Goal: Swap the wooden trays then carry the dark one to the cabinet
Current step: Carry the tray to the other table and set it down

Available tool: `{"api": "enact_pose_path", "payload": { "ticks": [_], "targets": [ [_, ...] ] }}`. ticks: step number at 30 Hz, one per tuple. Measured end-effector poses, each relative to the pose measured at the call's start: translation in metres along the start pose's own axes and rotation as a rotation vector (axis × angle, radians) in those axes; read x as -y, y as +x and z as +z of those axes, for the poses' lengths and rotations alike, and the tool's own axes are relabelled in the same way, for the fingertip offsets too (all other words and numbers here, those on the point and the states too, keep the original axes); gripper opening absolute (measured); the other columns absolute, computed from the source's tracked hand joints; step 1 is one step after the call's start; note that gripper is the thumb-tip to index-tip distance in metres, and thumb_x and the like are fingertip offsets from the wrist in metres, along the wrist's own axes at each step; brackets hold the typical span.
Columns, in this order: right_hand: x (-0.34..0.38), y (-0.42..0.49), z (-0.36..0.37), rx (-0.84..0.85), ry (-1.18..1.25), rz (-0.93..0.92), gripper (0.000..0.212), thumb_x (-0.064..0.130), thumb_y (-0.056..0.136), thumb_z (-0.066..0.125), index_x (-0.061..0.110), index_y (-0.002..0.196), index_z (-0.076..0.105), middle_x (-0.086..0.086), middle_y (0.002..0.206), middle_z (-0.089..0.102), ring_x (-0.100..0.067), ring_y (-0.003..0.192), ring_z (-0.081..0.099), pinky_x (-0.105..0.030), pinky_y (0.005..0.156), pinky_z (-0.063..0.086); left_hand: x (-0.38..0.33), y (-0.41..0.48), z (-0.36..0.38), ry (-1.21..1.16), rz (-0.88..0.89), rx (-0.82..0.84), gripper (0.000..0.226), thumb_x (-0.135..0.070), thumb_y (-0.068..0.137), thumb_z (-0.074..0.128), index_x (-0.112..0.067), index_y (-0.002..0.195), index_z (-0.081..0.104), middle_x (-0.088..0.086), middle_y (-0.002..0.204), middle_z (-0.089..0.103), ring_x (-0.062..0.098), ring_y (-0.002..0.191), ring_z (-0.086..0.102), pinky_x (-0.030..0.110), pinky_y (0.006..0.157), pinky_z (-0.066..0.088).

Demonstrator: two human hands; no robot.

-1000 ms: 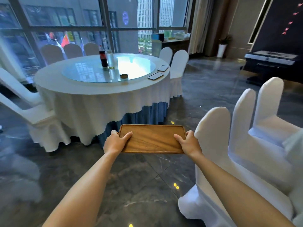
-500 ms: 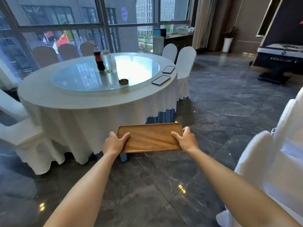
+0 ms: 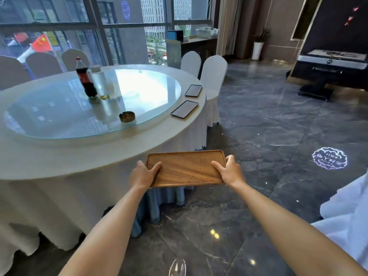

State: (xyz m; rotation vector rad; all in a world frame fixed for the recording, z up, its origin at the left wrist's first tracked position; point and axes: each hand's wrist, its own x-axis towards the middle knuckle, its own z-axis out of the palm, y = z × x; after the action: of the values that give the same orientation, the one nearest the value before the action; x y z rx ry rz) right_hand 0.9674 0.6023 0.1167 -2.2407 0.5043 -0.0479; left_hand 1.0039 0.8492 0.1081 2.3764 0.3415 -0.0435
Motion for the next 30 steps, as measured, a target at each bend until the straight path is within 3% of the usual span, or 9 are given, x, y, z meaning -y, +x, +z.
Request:
{"api": "enact_pose_path", "payload": {
  "ticks": [4,9,12,15,22,30],
  "targets": [
    [0.027,0.09,0.016,-0.038,0.015,0.029,0.058,0.043,0.088,0.056,0.002,0.125,0.038,-0.02,0.12,0.06,-0.037,0.11,0.056,-0.041,0.088,0.045,-0.032,0.101,0.014,0.043,0.03,0.016,0.061,-0.057,0.084,0.052,-0.002,0.109,0.048,0.017,0.107,0.064,0.034,0.097,0.061,0.039,0.08,0.047],
    [0.064,0.193,0.02,-0.075,0.053,0.075,0.057,0.047,0.086,0.058,0.006,0.12,0.039,-0.014,0.106,0.06,-0.035,0.098,0.06,-0.049,0.081,0.053,-0.082,0.214,0.026,0.066,0.049,0.022,0.063,-0.058,0.083,0.052,-0.002,0.11,0.049,0.018,0.109,0.065,0.036,0.1,0.06,0.037,0.075,0.042],
    [0.071,0.247,0.017,-0.089,0.038,0.087,0.056,0.045,0.088,0.057,0.004,0.122,0.04,-0.017,0.114,0.061,-0.034,0.103,0.058,-0.035,0.075,0.044,-0.11,0.263,0.042,0.091,0.052,0.052,0.064,-0.059,0.083,0.05,-0.002,0.111,0.048,0.018,0.109,0.065,0.037,0.101,0.061,0.038,0.077,0.044],
    [0.069,0.301,0.011,-0.097,0.012,0.088,0.055,0.042,0.088,0.057,0.002,0.122,0.041,-0.018,0.117,0.06,-0.033,0.104,0.058,-0.031,0.071,0.036,-0.136,0.303,0.064,0.092,0.052,0.065,0.064,-0.058,0.084,0.05,-0.001,0.112,0.047,0.019,0.11,0.065,0.037,0.104,0.06,0.039,0.077,0.043],
    [0.052,0.44,-0.001,-0.031,-0.031,0.044,0.058,0.046,0.088,0.056,0.004,0.125,0.04,-0.016,0.118,0.061,-0.034,0.106,0.058,-0.038,0.08,0.045,-0.192,0.384,0.132,0.12,-0.018,0.01,0.062,-0.058,0.085,0.048,-0.001,0.107,0.048,0.018,0.107,0.066,0.037,0.101,0.061,0.035,0.071,0.038],
    [0.049,0.592,-0.03,0.139,-0.162,-0.097,0.057,0.049,0.089,0.051,0.008,0.127,0.037,-0.014,0.122,0.06,-0.033,0.109,0.06,-0.041,0.085,0.048,-0.259,0.445,0.202,0.131,-0.226,-0.058,0.066,-0.06,0.085,0.044,-0.001,0.114,0.046,0.019,0.112,0.065,0.036,0.106,0.06,0.039,0.08,0.045]
  ]
}}
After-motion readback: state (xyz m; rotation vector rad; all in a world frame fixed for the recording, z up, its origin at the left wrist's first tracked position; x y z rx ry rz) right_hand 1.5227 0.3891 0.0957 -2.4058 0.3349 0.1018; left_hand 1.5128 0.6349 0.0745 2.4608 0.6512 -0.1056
